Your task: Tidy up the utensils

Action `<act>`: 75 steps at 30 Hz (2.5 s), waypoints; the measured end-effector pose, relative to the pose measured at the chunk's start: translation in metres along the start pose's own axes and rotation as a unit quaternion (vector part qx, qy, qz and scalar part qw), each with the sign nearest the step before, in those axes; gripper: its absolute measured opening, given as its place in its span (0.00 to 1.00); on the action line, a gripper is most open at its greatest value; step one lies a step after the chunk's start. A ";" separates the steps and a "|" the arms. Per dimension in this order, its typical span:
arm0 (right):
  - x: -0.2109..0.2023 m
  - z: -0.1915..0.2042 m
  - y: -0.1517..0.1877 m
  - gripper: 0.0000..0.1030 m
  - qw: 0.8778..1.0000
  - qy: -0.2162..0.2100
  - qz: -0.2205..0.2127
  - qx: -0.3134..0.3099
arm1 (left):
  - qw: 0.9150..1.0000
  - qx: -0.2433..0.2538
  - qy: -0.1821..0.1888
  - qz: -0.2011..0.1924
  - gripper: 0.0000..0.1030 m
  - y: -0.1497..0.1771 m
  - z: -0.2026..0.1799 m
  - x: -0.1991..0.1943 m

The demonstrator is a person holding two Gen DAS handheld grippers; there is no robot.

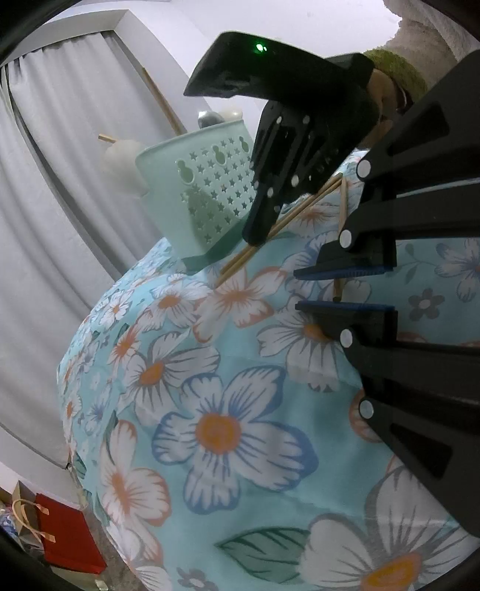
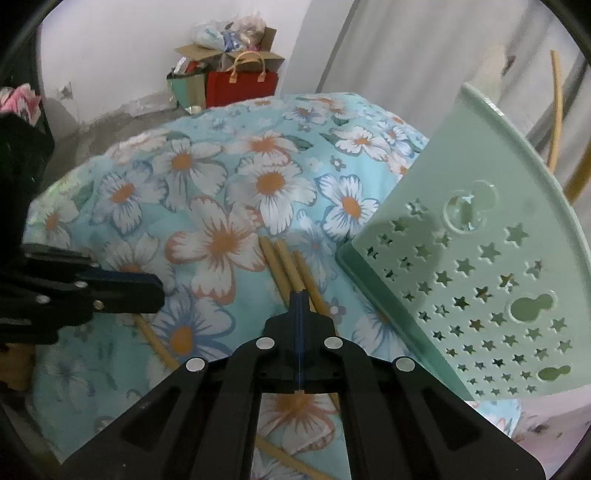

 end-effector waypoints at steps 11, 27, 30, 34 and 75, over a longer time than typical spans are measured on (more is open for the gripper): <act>0.010 -0.017 0.001 0.16 1.000 0.012 0.024 0.011 | 1.000 0.002 0.000 -0.001 0.12 0.000 0.000 0.000; 0.023 -0.024 -0.007 0.16 0.998 0.030 0.049 0.000 | 1.000 -0.001 0.016 -0.003 0.11 0.002 0.002 -0.004; 0.015 -0.018 -0.002 0.16 0.998 0.029 0.053 -0.001 | 1.000 -0.003 0.019 -0.004 0.11 0.001 0.003 -0.005; 0.016 -0.013 -0.002 0.16 0.998 0.034 0.054 -0.014 | 1.000 -0.004 0.020 -0.005 0.11 0.002 0.004 -0.006; -0.179 -0.099 0.048 0.03 0.900 0.027 -0.319 0.295 | 0.987 0.138 -0.003 -0.085 0.03 -0.093 -0.111 -0.087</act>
Point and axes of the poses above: each gripper's, at about its wrist camera, not at the fingertips, and x roughly the way its jaws point, z to its left, y to its underside, the point moved 5 cm from there along x, roughly the way its jaws point, and after that the axes turned 11 degrees about x, right-handed, at the moved point
